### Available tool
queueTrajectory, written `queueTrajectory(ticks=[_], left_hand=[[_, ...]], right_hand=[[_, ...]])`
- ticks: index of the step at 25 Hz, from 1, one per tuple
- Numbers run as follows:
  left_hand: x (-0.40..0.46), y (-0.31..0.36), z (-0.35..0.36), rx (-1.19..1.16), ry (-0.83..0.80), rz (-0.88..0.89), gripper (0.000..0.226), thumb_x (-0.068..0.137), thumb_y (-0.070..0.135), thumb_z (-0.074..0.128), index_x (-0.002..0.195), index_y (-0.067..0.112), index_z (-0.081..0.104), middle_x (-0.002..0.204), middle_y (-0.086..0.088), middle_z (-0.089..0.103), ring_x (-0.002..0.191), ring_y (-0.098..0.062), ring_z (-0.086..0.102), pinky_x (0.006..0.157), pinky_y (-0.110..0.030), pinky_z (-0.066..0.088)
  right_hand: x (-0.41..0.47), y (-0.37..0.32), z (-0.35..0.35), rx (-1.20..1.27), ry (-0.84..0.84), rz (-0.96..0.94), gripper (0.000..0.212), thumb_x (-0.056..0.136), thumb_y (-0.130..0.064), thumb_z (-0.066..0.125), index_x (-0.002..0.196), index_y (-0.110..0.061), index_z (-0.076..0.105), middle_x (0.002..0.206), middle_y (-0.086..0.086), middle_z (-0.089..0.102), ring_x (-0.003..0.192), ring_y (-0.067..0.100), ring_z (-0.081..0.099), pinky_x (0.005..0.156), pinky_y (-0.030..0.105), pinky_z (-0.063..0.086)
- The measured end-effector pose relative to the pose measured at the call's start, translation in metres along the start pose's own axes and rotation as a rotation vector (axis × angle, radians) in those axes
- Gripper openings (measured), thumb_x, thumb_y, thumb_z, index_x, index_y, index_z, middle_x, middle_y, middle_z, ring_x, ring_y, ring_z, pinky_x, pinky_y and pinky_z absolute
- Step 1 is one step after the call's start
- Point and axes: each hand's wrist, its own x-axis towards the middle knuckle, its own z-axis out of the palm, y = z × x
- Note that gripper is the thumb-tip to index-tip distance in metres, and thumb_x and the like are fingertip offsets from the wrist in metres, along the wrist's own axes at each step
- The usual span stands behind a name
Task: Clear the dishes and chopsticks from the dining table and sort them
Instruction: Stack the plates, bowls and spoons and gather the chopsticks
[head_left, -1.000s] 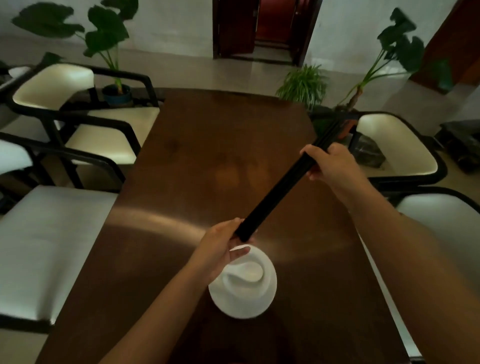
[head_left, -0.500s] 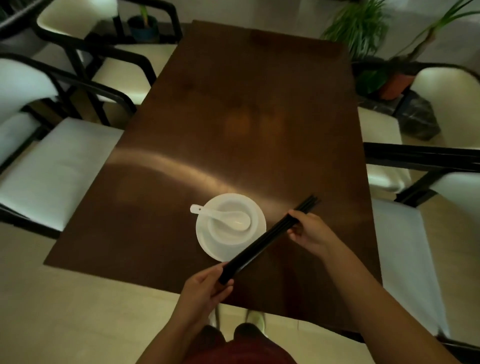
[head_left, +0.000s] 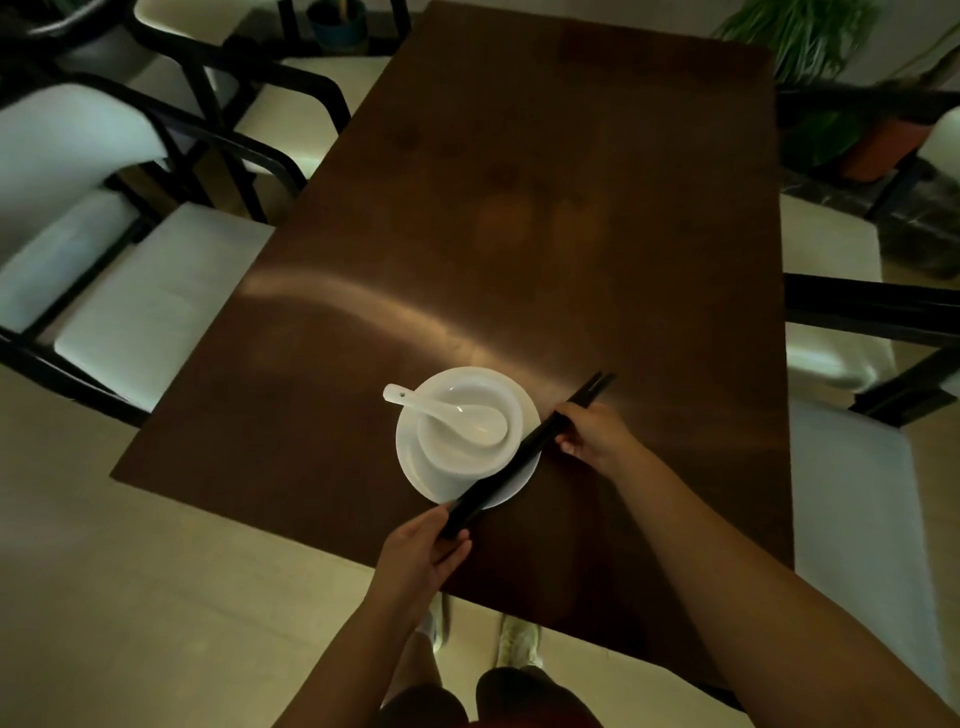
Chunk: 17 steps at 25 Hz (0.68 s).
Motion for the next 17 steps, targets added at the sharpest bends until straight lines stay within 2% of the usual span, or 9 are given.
queueTrajectory(ticks=[7, 13, 17], left_hand=[[-0.003, -0.001, -0.01, 0.014, 0.102, 0.001, 0.021, 0.093, 0.006, 0.045, 0.097, 0.004, 0.066, 0.081, -0.014, 0.065, 0.068, -0.019, 0.061, 0.055, -0.023, 0.056], [-0.01, 0.0, -0.019, 0.023, 0.152, 0.002, 0.023, 0.093, 0.005, 0.044, 0.103, 0.004, 0.065, 0.089, -0.017, 0.063, 0.072, -0.02, 0.059, 0.059, -0.025, 0.051], [-0.015, -0.001, -0.021, 0.09, 0.128, 0.028, 0.022, 0.095, 0.008, 0.045, 0.104, 0.011, 0.065, 0.094, -0.015, 0.065, 0.08, -0.021, 0.063, 0.064, -0.025, 0.053]], right_hand=[[0.006, 0.015, 0.011, -0.098, -0.051, -0.064, 0.016, 0.092, -0.015, 0.053, 0.077, -0.018, 0.047, 0.065, 0.005, 0.054, 0.038, 0.009, 0.045, 0.032, 0.017, 0.036], [0.008, 0.02, 0.009, -0.046, -0.073, -0.127, 0.013, 0.094, -0.014, 0.05, 0.081, -0.013, 0.048, 0.066, 0.007, 0.052, 0.033, 0.006, 0.045, 0.032, 0.017, 0.037], [0.008, 0.021, 0.009, -0.123, -0.041, -0.143, 0.016, 0.095, -0.019, 0.047, 0.083, -0.01, 0.049, 0.062, 0.006, 0.051, 0.041, 0.011, 0.044, 0.034, 0.018, 0.038]])
